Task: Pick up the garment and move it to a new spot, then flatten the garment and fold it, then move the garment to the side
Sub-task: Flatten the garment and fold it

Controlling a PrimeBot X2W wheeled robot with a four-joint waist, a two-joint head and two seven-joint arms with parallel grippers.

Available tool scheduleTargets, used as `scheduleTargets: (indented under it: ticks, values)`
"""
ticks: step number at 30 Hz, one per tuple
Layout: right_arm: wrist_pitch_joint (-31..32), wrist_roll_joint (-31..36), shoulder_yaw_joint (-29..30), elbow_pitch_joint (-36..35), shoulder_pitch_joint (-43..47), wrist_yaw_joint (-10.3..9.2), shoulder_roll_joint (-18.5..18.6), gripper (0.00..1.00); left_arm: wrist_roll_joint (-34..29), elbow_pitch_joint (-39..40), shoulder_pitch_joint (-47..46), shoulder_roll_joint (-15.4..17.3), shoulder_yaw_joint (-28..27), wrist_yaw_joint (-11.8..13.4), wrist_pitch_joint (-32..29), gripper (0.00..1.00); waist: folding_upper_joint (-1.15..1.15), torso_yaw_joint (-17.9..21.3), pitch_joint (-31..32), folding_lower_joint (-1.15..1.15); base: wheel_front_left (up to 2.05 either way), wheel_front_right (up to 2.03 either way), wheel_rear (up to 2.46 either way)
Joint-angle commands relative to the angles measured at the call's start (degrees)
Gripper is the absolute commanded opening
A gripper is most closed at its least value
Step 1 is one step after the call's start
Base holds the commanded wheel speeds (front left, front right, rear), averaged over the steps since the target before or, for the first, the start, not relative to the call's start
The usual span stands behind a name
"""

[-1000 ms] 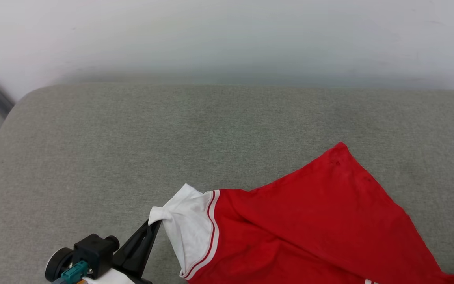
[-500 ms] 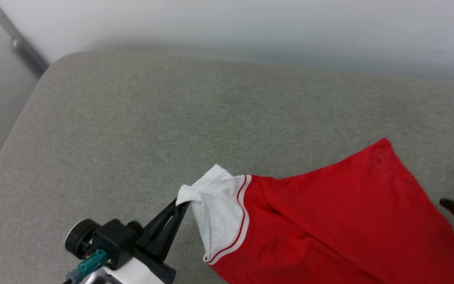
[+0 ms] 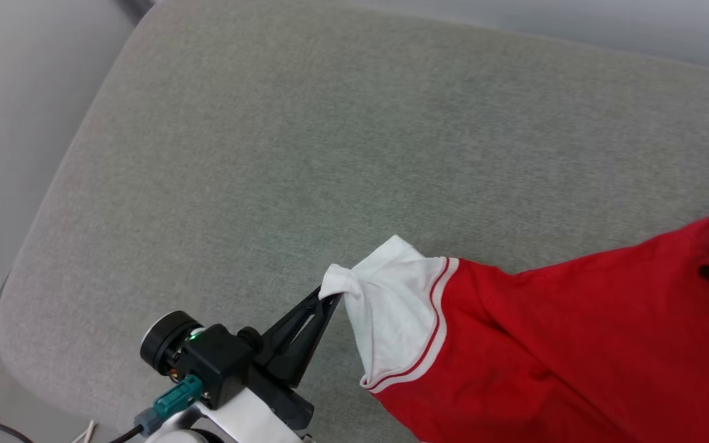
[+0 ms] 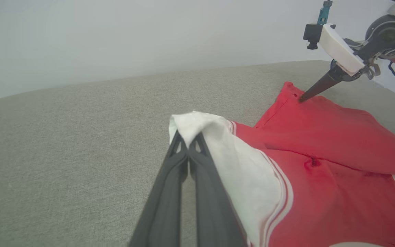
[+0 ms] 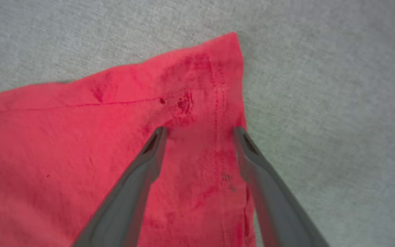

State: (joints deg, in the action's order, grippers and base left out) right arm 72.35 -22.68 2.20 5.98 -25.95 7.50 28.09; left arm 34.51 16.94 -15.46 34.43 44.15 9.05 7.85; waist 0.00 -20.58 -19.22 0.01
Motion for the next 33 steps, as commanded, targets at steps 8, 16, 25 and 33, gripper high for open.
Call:
scheduleTargets:
  ticks: [8, 16, 25, 33]
  values:
    - [-2.6, 1.0, -0.4, 7.0, 1.6, -0.02, -0.5, 1.00, -0.3, -1.7, -1.3, -1.9, 1.3, -1.0, 0.8, 0.00, 0.00, -4.9, -3.2, -0.01, 0.00, 0.00, 0.00]
    - [-6.7, 0.3, -0.8, 10.9, 2.9, -0.02, -0.5, 0.00, 0.0, -3.1, -1.4, -1.8, 1.5, -0.9, 0.7, 0.00, 0.00, -4.9, -1.7, -0.01, 0.00, 0.00, 0.00]
    - [-17.4, -4.3, -3.7, 10.7, -3.1, -0.02, 1.0, 0.00, 0.0, -2.4, -1.2, 0.5, -0.3, 0.8, 0.2, 0.00, 0.00, 0.0, 5.4, -0.01, 0.00, 0.00, 0.00]
    - [-25.7, -9.7, -7.7, 6.9, -5.6, -0.02, 3.9, 0.00, 0.5, 0.3, -1.8, 4.8, -4.6, 3.3, -0.6, 0.00, 0.00, 6.5, 12.9, -0.01, 0.00, 0.00, 0.00]
